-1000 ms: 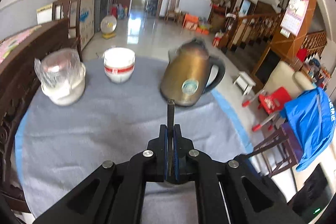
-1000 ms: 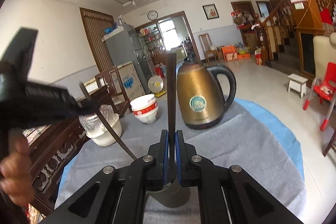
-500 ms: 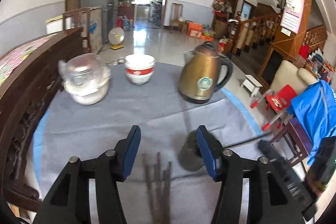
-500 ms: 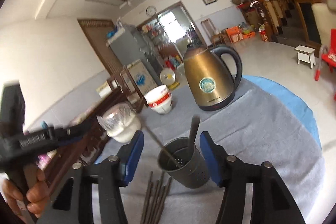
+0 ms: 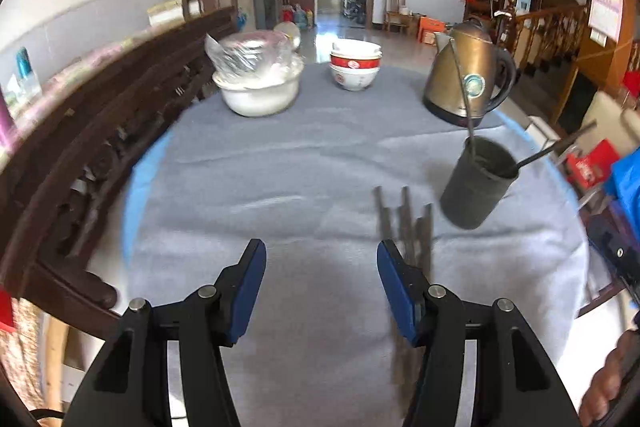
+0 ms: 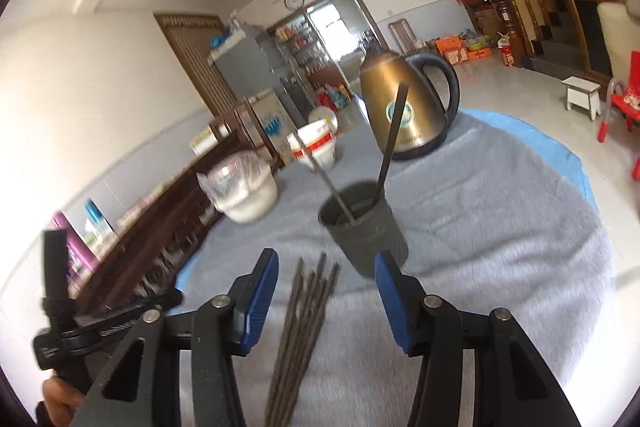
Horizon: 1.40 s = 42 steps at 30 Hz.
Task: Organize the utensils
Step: 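Withdraw both tools from the cup back toward the chopstick pile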
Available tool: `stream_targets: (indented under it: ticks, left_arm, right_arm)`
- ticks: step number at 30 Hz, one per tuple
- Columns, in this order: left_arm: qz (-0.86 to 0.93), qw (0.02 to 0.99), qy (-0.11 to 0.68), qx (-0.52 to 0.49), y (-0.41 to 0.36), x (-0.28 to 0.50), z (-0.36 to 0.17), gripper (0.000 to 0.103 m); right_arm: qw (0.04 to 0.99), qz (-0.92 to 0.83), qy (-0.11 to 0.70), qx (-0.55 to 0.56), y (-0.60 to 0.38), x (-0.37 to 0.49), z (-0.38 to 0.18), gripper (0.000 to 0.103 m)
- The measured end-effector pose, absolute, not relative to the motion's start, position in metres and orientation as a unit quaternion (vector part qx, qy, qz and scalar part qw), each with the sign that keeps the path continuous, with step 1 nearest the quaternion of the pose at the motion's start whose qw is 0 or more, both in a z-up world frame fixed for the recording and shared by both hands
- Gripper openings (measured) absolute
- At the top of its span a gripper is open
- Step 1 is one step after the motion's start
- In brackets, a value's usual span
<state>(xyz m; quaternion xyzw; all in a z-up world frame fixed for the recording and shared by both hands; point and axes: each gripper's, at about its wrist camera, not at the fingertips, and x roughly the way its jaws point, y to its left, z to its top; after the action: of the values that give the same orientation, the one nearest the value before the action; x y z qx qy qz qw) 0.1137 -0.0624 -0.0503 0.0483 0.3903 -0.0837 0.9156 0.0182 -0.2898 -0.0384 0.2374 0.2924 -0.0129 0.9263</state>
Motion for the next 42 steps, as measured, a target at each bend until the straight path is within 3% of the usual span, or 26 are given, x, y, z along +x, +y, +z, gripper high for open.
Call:
stream_targets:
  ticks: [7,11,32,42]
  left_arm:
    - [-0.042,0.941,0.323,0.093,-0.05,0.087,-0.029,0.07]
    - [-0.03,0.95,0.295,0.094,-0.041,0.073,-0.016,0.084]
    - [-0.006,0.967,0.242,0.086,-0.008,0.017,0.013,0.098]
    - [-0.007,0.957,0.275,0.09,-0.005,0.034,-0.007,0.098]
  right_arm:
    - [0.93,-0.026,0.31,0.196,-0.266,0.009,-0.03,0.055]
    - [0.932,-0.036,0.317,0.172,-0.251,0.005,-0.024,0.055]
    - [0.932,-0.037,0.326,0.157,-0.219,-0.023,-0.004,0.055]
    - [0.919,-0.023,0.356,0.166,-0.212,-0.008,-0.027,0.054]
